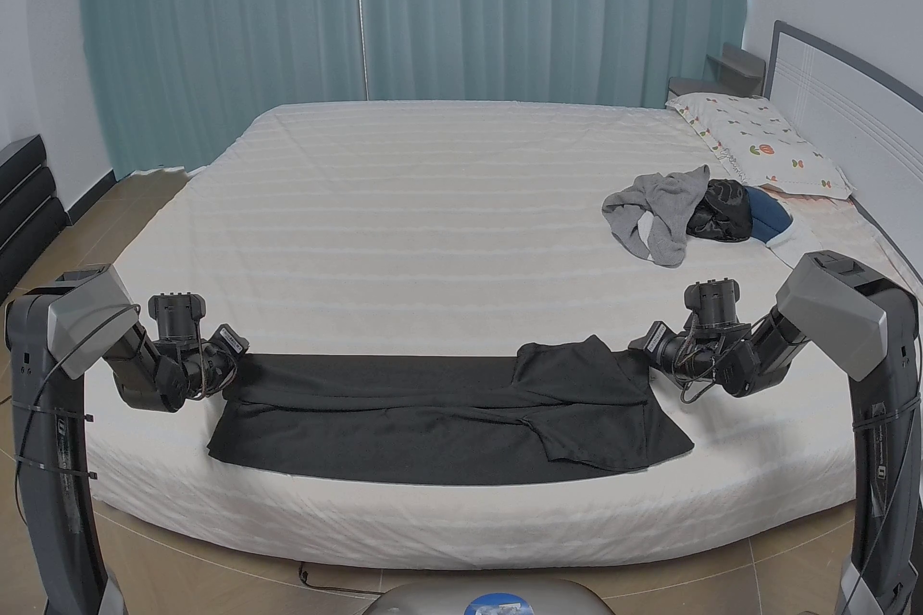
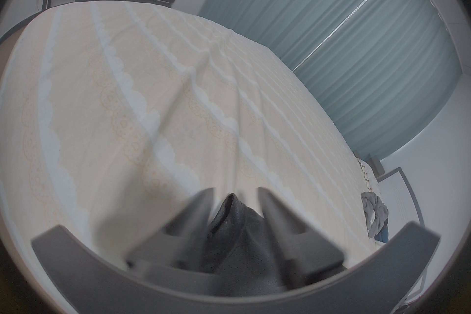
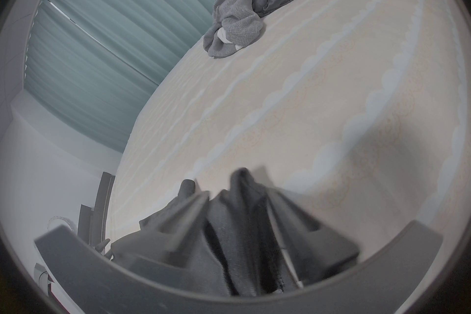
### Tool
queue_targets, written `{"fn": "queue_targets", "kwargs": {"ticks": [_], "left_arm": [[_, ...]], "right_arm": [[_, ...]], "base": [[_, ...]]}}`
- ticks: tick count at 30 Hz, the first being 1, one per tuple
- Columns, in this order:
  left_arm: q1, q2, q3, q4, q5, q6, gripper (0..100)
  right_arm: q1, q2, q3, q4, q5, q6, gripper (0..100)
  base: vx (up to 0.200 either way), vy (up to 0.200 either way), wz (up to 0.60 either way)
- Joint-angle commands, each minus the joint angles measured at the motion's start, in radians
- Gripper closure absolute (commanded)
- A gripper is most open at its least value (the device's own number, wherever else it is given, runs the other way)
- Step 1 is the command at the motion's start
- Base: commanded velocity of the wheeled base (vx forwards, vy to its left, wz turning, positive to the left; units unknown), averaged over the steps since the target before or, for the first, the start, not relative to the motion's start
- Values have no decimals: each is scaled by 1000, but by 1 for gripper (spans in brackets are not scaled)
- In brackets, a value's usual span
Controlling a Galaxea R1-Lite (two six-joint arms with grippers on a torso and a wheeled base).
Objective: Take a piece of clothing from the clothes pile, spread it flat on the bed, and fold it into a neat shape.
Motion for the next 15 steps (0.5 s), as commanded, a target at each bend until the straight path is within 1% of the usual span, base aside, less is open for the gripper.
{"fn": "queue_targets", "kwargs": {"ticks": [1, 4, 8, 11, 13, 15], "left_arm": [[0, -5, 0, 0, 0, -14, 0], [2, -8, 0, 0, -3, -28, 0], [6, -18, 0, 1, -7, -70, 0], [11, -22, 5, 3, 1, -99, 0], [22, -31, 15, 3, 0, -108, 0], [26, -40, 26, 3, -2, -109, 0]], "right_arm": [[-12, -45, 14, -9, 2, -11, 0], [-13, -79, 22, -9, 12, -31, 0], [4, -116, 31, -9, 22, -69, 0], [30, -136, 53, -9, 61, -105, 0], [42, -137, 62, -9, 88, -117, 0], [57, -131, 66, -9, 102, -125, 0]], "base": [[0, 0, 0], [0, 0, 0], [0, 0, 0], [0, 0, 0], [0, 0, 0], [0, 0, 0]]}}
